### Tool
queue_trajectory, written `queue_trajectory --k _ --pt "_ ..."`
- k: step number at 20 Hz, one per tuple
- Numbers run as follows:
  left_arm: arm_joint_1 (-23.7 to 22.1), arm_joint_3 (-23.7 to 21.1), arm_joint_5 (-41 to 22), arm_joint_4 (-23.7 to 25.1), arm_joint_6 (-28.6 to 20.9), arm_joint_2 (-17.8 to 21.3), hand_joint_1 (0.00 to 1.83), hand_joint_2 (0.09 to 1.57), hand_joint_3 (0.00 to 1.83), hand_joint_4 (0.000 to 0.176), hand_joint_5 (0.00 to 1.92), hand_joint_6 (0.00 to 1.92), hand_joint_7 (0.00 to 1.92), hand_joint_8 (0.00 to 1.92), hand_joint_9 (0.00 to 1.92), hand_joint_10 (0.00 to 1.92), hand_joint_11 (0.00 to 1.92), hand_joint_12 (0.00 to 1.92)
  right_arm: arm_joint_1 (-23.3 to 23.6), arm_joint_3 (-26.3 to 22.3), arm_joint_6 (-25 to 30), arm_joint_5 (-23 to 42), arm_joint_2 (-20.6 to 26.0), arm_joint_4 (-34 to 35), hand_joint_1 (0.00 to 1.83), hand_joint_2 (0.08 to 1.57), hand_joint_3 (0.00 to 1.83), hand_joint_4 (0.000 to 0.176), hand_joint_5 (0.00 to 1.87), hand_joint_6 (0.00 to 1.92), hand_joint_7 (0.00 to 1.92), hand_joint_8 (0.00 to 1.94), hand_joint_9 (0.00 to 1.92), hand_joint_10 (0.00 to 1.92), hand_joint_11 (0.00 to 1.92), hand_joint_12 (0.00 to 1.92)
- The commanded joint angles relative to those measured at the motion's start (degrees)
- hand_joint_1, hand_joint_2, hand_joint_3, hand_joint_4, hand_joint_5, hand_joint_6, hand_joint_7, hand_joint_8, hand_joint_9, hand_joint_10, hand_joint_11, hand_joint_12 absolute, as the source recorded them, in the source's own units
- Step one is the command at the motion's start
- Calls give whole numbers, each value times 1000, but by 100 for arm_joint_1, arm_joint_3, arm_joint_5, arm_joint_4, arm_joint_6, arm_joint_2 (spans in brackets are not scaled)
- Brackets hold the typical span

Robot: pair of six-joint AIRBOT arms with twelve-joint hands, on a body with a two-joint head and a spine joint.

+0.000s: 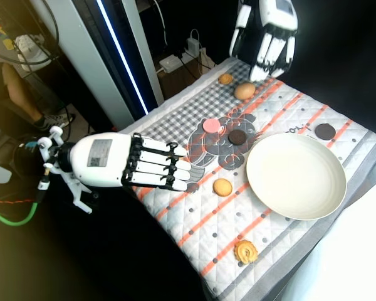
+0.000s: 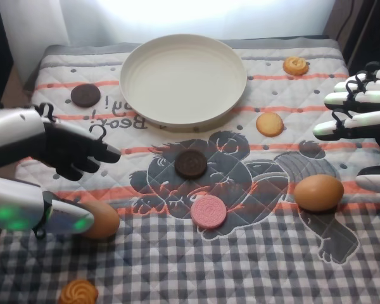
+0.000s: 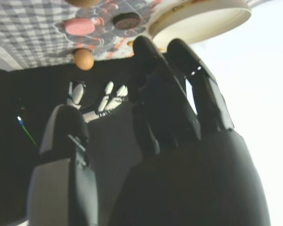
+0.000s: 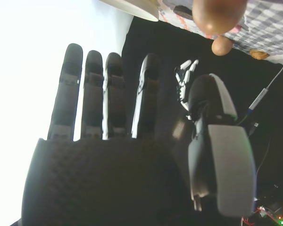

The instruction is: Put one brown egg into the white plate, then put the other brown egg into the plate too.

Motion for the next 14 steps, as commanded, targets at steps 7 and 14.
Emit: queue_trajectory --k 7,14 --pt "-143 191 197 -105 689 -443 852 819 2 155 480 4 463 5 624 11 16 1190 23 12 19 639 -2 184 449 1251 5 170 581 1 411 2 356 1 281 301" --pt "-83 431 374 -178 732 -797 961 884 2 124 525 3 665 8 780 43 120 1258 23 9 19 642 -3 185 448 1267 6 158 588 2 421 4 381 8 317 313"
